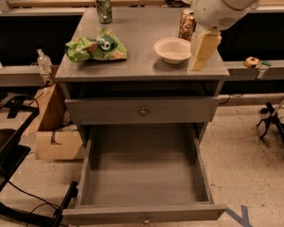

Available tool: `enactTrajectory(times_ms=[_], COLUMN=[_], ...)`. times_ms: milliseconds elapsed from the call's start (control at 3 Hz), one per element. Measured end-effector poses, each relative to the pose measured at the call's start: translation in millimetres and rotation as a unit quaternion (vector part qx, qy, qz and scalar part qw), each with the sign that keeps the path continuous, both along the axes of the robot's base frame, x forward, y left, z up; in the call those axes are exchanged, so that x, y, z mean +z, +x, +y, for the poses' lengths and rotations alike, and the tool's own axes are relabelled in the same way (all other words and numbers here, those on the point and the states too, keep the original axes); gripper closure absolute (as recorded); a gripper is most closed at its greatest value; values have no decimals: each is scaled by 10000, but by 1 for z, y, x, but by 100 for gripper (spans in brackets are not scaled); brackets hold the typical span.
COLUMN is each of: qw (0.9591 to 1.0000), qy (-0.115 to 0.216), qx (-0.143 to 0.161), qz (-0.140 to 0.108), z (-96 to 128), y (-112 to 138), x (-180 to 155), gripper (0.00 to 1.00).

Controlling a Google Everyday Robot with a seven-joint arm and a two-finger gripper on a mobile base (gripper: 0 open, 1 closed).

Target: Place green rice chip bag into middle drawer

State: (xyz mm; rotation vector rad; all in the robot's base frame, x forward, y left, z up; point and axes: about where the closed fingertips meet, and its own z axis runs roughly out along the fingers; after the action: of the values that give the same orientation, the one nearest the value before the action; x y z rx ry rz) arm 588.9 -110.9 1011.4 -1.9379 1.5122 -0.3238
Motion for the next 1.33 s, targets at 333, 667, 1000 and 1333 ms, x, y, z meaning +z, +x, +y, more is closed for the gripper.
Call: enactTrajectory(times_ms=[333,667,1000,1333], qw=[10000,9991,9942,9862], qy=[0,-79,-219,-254], qx=[0,405,1047,1637], qz=[0,-24,-90,-35], z=[0,28,76,127], y=[0,31,86,134], x=[0,-23,-58,-91], gripper=[0,0,0,0])
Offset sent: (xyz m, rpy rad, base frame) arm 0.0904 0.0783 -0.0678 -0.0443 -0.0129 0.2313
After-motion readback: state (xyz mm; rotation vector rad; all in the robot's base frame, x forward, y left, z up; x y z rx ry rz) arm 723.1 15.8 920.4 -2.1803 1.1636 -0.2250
